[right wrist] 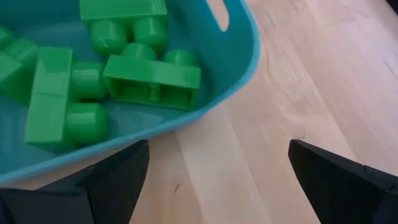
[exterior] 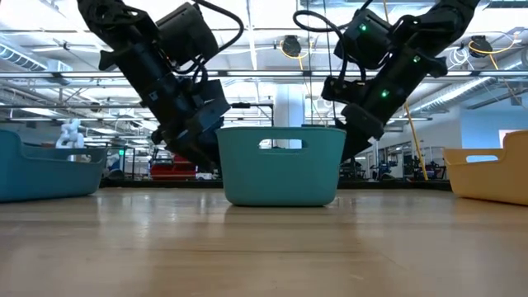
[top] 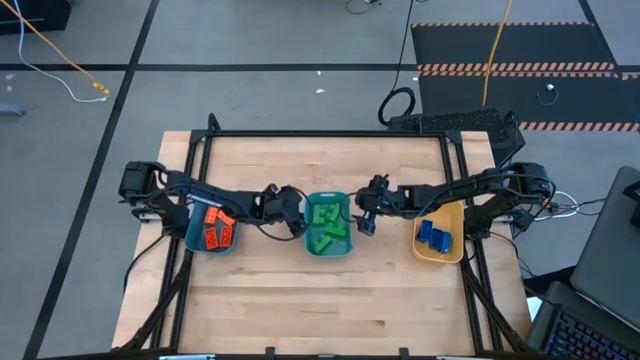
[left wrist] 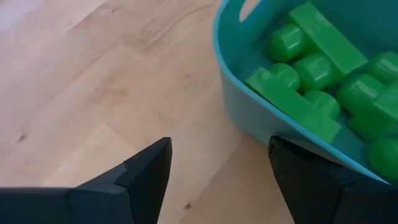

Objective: Sort & place blocks by color
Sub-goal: Adjust the light blue bin, then adjust the yellow bin

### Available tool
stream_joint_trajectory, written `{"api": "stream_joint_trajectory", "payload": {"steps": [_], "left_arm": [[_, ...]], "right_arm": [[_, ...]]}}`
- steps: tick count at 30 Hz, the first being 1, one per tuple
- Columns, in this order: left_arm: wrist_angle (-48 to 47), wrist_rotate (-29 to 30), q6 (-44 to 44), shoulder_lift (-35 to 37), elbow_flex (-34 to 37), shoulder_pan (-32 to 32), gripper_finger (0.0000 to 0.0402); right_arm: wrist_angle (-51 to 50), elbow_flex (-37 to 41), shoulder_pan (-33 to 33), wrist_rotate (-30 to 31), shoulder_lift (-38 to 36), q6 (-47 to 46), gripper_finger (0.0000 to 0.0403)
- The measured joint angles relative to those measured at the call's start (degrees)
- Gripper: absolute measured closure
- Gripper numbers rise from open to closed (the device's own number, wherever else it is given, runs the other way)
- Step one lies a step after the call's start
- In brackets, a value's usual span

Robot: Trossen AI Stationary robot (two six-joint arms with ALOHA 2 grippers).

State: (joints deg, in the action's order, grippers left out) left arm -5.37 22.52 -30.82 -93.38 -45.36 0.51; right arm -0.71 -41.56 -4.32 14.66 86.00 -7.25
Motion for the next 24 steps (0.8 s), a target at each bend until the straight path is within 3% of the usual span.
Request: {"api": "stream_joint_trajectory", "payload": {"steps": [17, 24], "left_arm": [[-1.06, -0.02, 1.93, 0.0, -0.02, -0.45, 0.0133], [-9.1, 0.0, 2.2, 0.52, -0.07, -1.56, 0.0133]], "right_arm": [[-2.51, 0.0, 1.27, -2.92, -0.04, -1.09, 0.0026], [-10.03, 0.0, 0.95, -2.79, -2.31, -5.21, 0.0026]]}}
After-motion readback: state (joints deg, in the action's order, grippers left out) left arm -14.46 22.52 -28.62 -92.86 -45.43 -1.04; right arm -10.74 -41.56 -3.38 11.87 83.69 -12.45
